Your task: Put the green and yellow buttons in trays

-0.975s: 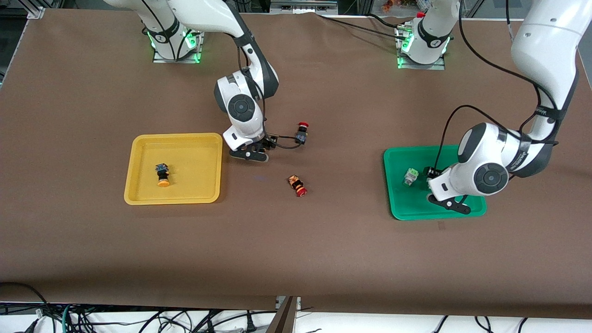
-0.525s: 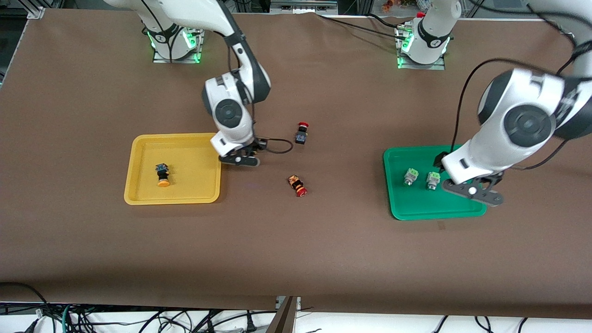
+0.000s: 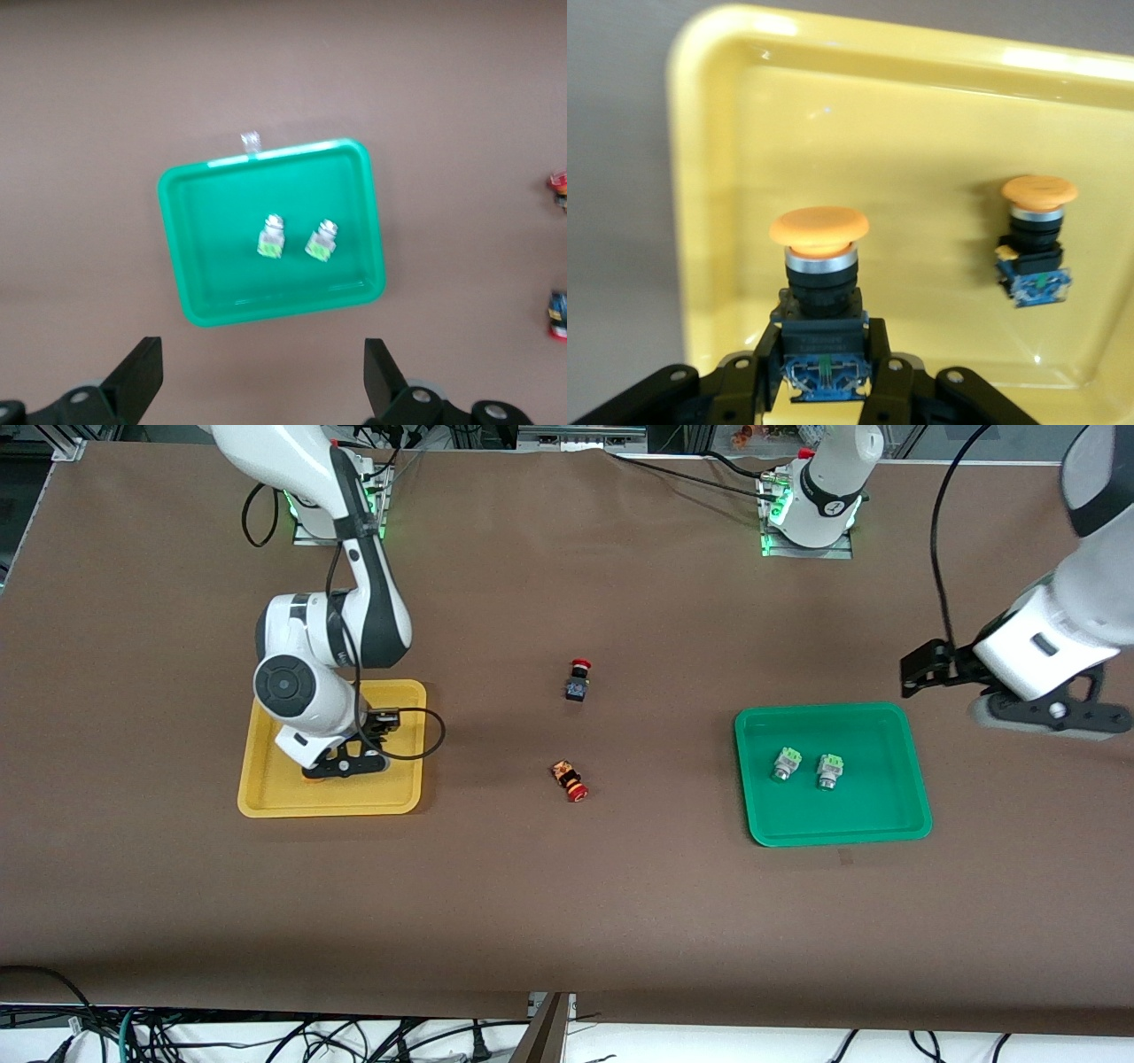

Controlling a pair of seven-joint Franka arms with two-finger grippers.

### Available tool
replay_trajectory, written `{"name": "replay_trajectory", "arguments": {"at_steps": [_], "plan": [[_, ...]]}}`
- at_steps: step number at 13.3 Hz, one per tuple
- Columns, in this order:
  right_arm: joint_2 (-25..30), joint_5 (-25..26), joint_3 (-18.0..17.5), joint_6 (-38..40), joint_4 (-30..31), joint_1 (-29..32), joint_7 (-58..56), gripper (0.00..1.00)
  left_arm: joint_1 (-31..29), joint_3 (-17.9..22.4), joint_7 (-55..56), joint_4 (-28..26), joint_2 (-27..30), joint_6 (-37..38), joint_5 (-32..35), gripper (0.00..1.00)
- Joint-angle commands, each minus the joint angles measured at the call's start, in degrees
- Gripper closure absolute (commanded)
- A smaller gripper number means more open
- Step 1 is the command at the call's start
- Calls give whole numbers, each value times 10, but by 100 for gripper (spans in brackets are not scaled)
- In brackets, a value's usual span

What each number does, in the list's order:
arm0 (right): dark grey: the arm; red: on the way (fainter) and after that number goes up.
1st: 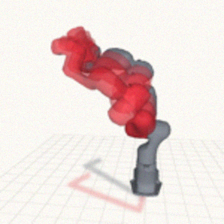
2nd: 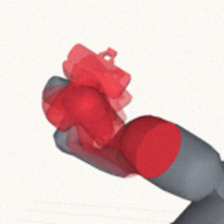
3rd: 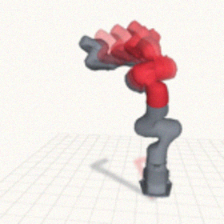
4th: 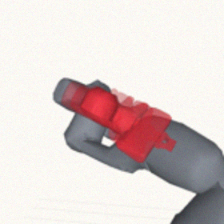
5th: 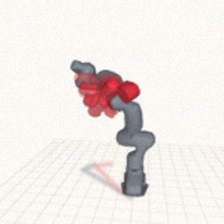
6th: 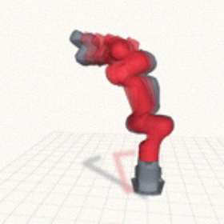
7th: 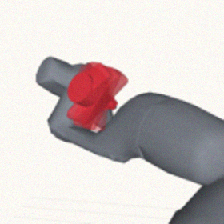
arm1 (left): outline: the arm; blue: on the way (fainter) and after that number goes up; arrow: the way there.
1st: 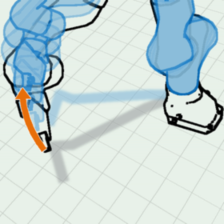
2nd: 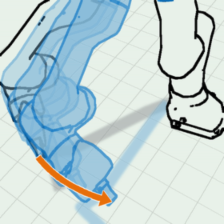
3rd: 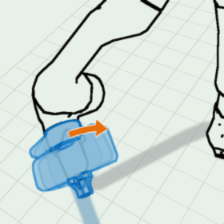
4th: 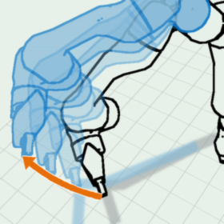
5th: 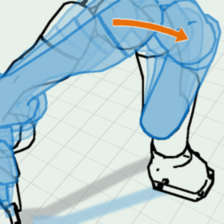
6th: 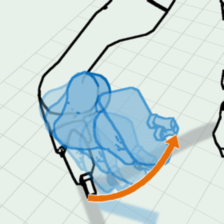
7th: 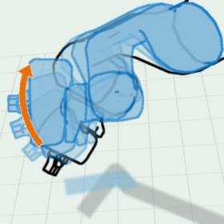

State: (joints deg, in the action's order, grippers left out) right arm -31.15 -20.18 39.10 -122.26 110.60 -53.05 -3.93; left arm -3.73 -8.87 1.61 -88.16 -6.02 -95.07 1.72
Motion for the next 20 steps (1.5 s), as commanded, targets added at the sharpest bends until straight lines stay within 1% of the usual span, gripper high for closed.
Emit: {"name": "replay_trajectory", "arguments": {"at_steps": [1, 2, 3, 7, 9, 11, 13, 15, 16, 18, 19, 20], "plan": [[-3, -43, -8, -59, 53, 0, -25, 33, 11, 28, 3, -169, 122, -98, -11, 0], [-2, -44, -12, -60, 51, 0, -25, 14, 9, 29, 3, -169, 119, -94, -11, 0], [2, -44, -12, -55, 46, 0, -25, 3, 7, 30, 4, -163, 113, -81, -11, 0], [53, -44, -11, -33, 11, -1, -7, 1, 5, 28, 4, -152, 108, -57, -11, 0], [84, -38, -10, 2, -10, -4, 24, 1, 4, 27, 4, -148, 106, -56, -11, 0], [130, -26, -8, 34, -19, -4, 29, 1, 4, 25, 4, -148, 107, -52, -11, 0], [193, 39, -8, 47, -17, -3, 56, 1, 5, 24, 4, -148, 105, -54, -11, 0], [250, 118, -9, 89, -19, -3, 88, 1, 5, 22, 5, -148, 103, -54, -11, 0], [275, 138, -9, 111, -19, -3, 91, 1, 6, 22, 4, -147, 103, -54, -11, 0], [296, 161, -9, 158, -36, 0, 90, 1, 7, 20, 4, -139, 102, -53, -11, 0], [295, 166, -17, 190, -65, 16, 88, 1, 6, 19, 4, -139, 102, -52, -11, 0], [291, 169, -46, 218, -94, 56, 85, 1, 6, 20, 4, -138, 102, -52, -11, 0]]}}
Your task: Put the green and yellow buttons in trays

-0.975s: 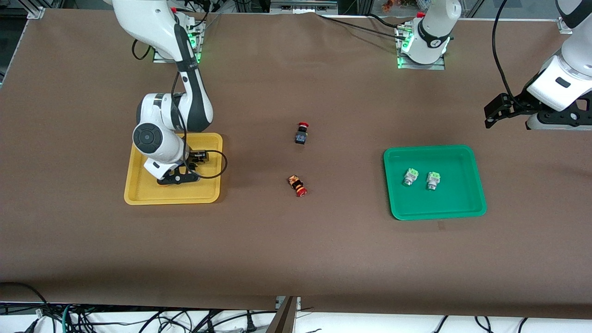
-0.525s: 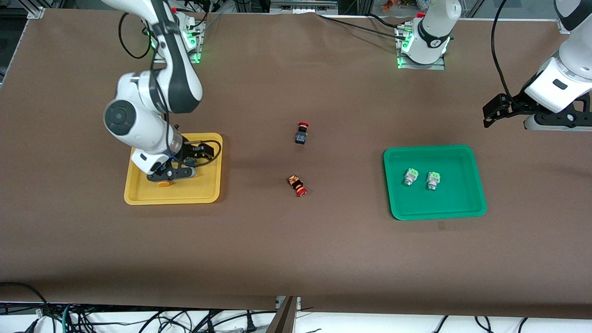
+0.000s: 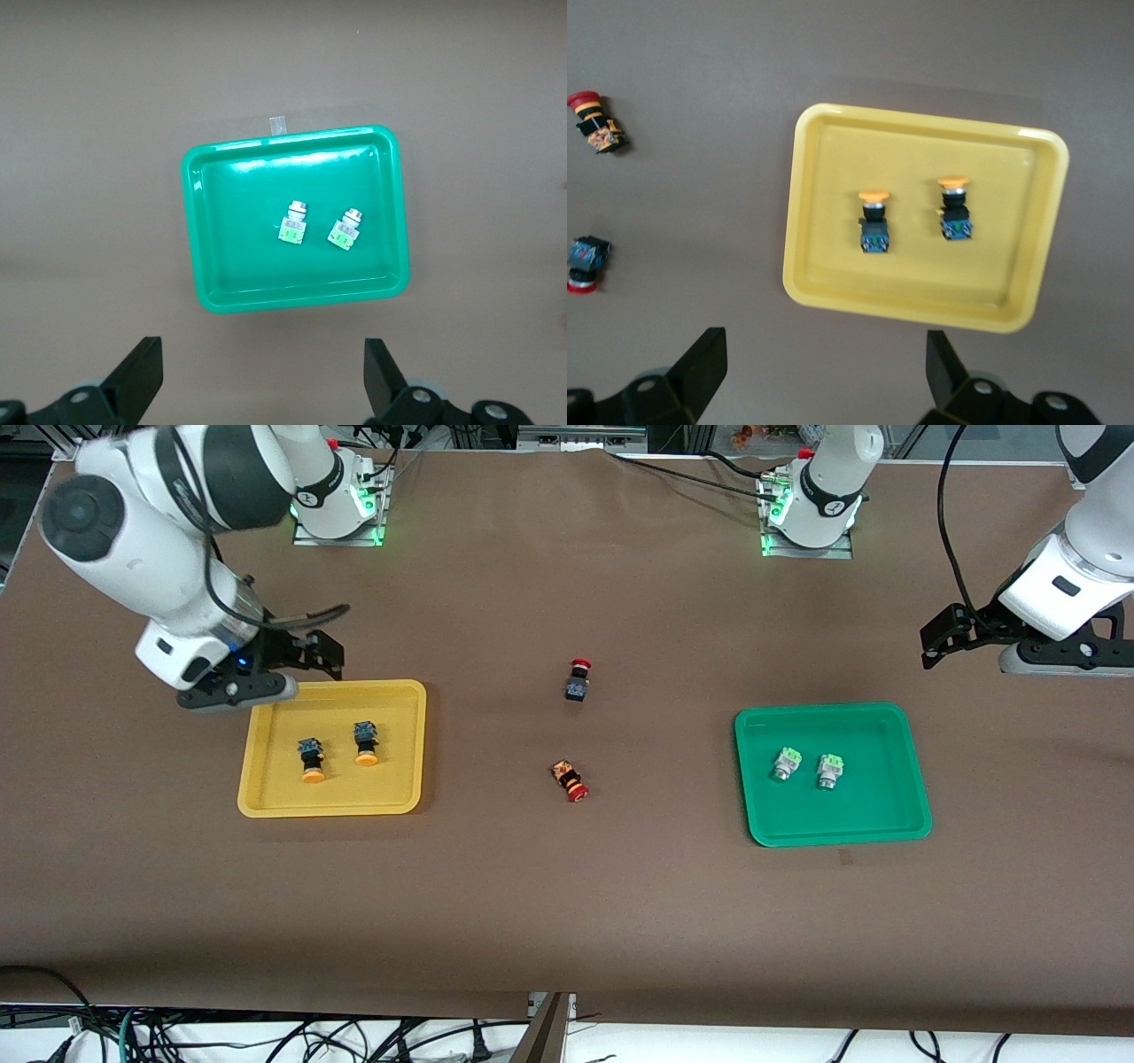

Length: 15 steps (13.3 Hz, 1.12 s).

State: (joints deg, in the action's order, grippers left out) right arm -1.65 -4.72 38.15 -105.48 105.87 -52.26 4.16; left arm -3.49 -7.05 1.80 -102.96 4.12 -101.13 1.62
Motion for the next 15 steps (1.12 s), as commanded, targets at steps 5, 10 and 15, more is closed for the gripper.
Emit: {"name": "replay_trajectory", "arguments": {"at_steps": [5, 10, 15], "plan": [[-1, 24, -278, 73, -73, 310, -16, 1, 3, 2, 3, 10, 0, 8, -10, 0], [-5, 23, -410, 88, -95, 462, -25, 1, 3, 2, 2, 10, 1, 8, -10, 0], [-6, 23, -410, 88, -105, 462, -24, 1, 3, 2, 2, 10, 1, 8, -10, 0]]}}
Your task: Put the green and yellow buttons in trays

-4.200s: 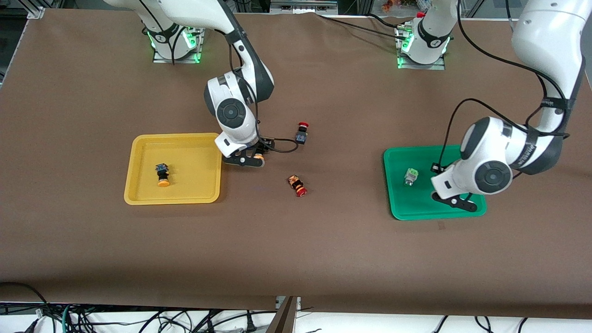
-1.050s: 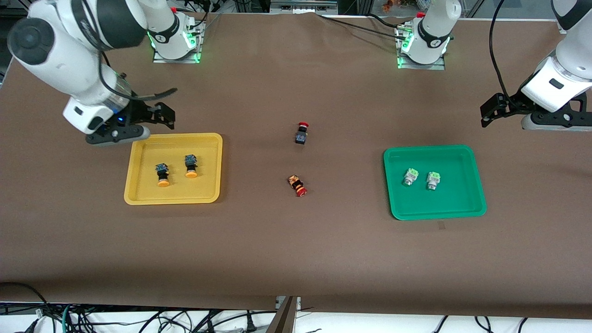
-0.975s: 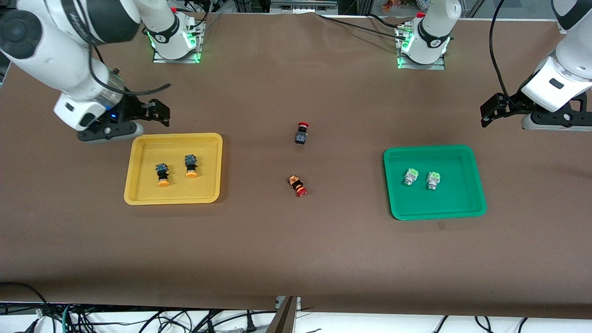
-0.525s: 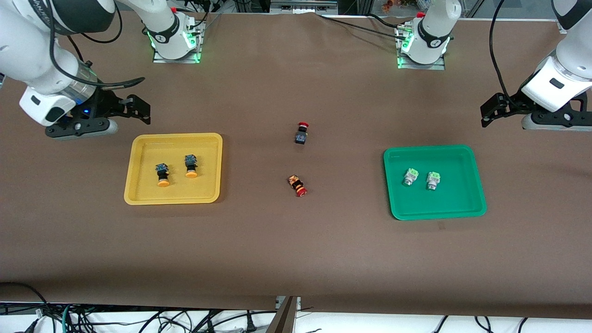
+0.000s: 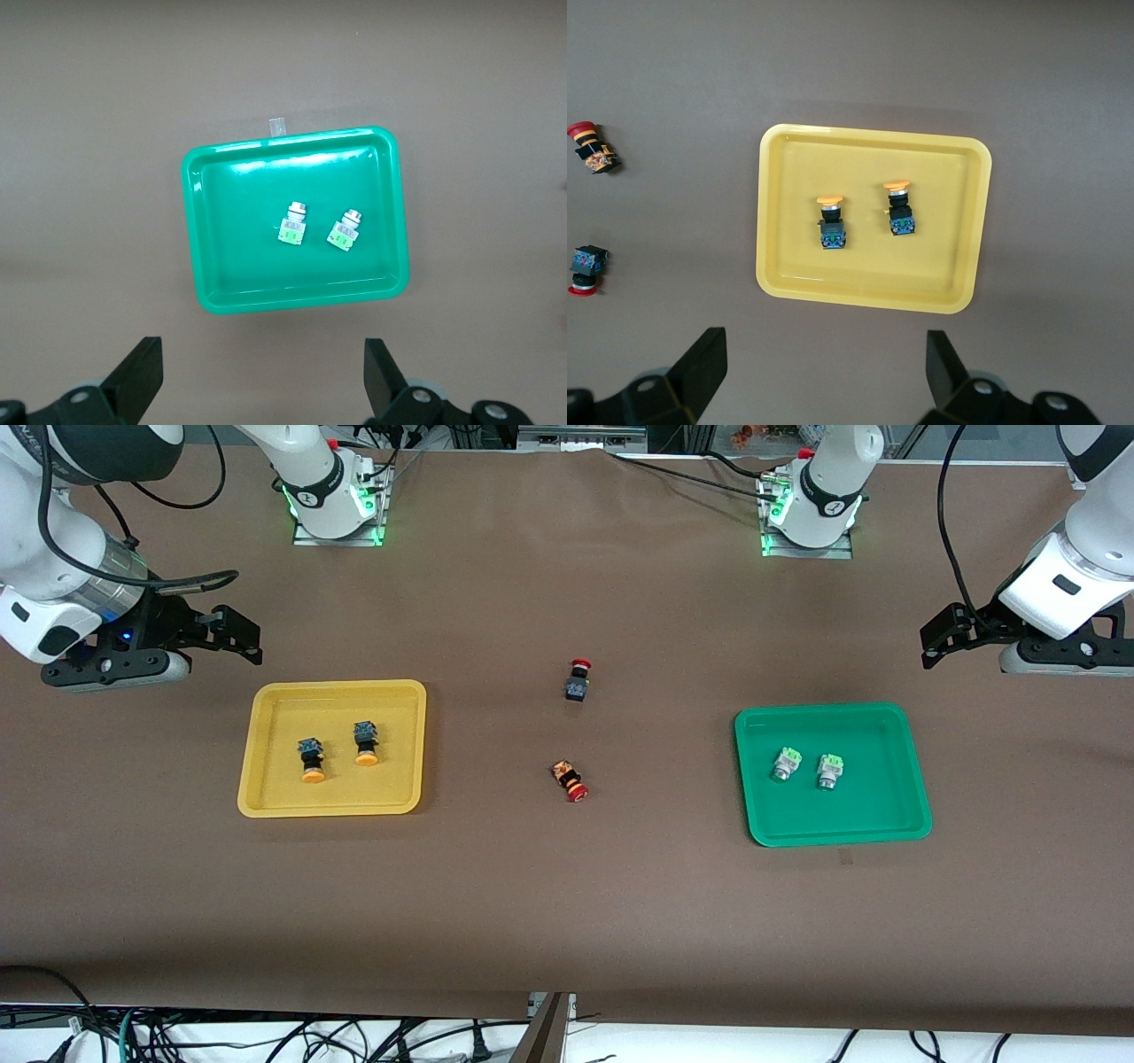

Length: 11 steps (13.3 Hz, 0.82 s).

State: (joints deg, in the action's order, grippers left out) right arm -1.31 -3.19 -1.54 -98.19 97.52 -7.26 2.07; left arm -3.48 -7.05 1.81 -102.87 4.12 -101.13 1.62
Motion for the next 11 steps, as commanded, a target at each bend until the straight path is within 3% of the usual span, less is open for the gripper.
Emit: {"name": "replay_trajectory", "arguments": {"at_steps": [1, 11], "plan": [[-10, 6, -13, 15, -24, 12, -3, 1, 3, 2, 2, 9, 1, 8, -10, 0], [-13, 9, -15, 16, -37, 11, -14, 1, 3, 2, 2, 12, -2, 20, -10, 0]]}}
